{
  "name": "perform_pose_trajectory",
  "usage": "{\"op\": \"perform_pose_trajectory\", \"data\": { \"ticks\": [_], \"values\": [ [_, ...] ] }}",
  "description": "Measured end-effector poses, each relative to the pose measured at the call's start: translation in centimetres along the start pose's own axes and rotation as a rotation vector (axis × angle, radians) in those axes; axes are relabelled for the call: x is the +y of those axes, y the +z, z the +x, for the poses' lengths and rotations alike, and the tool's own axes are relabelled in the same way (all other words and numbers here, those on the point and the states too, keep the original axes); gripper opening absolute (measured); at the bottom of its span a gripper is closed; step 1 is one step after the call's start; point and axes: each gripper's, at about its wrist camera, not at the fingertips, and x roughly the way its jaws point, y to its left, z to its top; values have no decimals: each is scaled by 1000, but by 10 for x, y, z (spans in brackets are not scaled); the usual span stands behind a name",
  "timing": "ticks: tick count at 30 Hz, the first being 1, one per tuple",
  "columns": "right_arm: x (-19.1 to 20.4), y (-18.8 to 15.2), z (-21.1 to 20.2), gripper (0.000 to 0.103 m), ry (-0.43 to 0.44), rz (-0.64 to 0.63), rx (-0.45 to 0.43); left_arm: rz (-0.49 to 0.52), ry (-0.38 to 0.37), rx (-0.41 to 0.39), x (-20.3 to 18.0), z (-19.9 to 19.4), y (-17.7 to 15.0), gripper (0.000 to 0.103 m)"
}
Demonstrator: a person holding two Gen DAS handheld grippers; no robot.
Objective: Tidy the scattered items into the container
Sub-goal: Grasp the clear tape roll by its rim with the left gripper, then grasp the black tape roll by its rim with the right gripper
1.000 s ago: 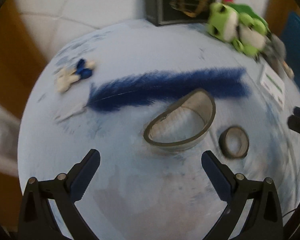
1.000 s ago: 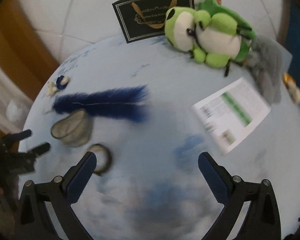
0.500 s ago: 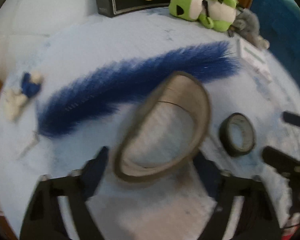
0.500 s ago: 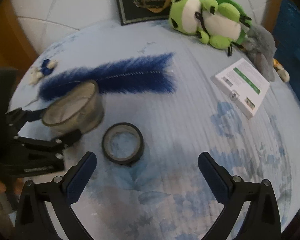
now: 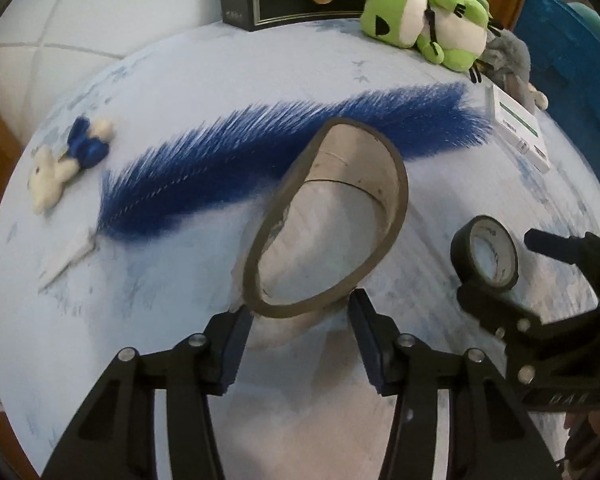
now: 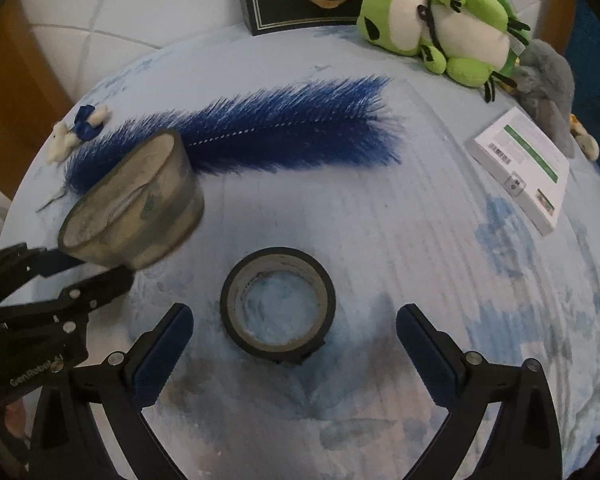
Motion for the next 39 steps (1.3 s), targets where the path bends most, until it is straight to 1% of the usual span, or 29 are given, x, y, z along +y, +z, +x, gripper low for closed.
{"op": "perform_pose_trajectory", "data": {
  "ticks": [1,3,4,8,10,11,15,17,19,21,24,26,29,30,32,33,34,35,36,37,39],
  "values": [
    [-1,0,2,102,4,4,3,11,5,-3,-1,3,3,64],
    [-1,1,4,99,7,8,3,28,12,-10,-2,8,8,71],
    [0,1,4,95,0,4,-5,29,11,-15,-2,9,10,72],
    [0,4,6,90,-30,-12,-26,32,1,-52,-4,12,13,69],
    [1,4,6,84,-47,-22,-34,26,2,-55,-4,11,12,68],
    [0,4,6,82,-52,-29,-35,22,4,-54,-5,10,11,68],
    [-4,5,1,74,-36,-16,-28,9,-4,-58,-6,1,5,67],
    [-7,5,-3,72,-32,-6,-27,-1,-7,-63,-6,-6,2,67],
    [-10,5,-9,57,-23,3,-28,-12,-9,-67,-6,-15,0,66],
    [-13,3,-15,57,-19,9,-27,-15,-8,-74,-8,-24,-4,65],
    [-19,-3,-19,57,-9,14,-5,-20,-12,-52,-13,-30,-11,62],
    [-25,-12,-23,57,-7,15,7,-21,-30,-16,-18,-30,-23,56],
    [-31,-27,-25,57,4,-4,35,2,-36,31,-28,-23,-40,55],
    [-32,-31,-25,58,4,-14,44,6,-29,46,-30,-20,-42,55],
    [-35,-38,-25,68,-4,-29,51,3,-20,61,-33,-19,-43,56],
    [-37,-41,-27,78,-13,-29,44,-4,-14,52,-32,-21,-41,61],
    [-39,-42,-29,86,-15,-25,36,-10,-6,43,-31,-23,-38,70],
    [-41,-42,-31,87,-13,-20,30,-19,-4,28,-30,-26,-33,74],
    [-42,-42,-33,87,-11,-17,24,-29,-5,11,-28,-30,-27,81],
    [-43,-41,-35,87,-9,-14,18,-35,-9,1,-27,-31,-23,83],
    [-45,-40,-37,87,-6,-6,10,-36,-11,-10,-27,-29,-10,83]
  ]
}}
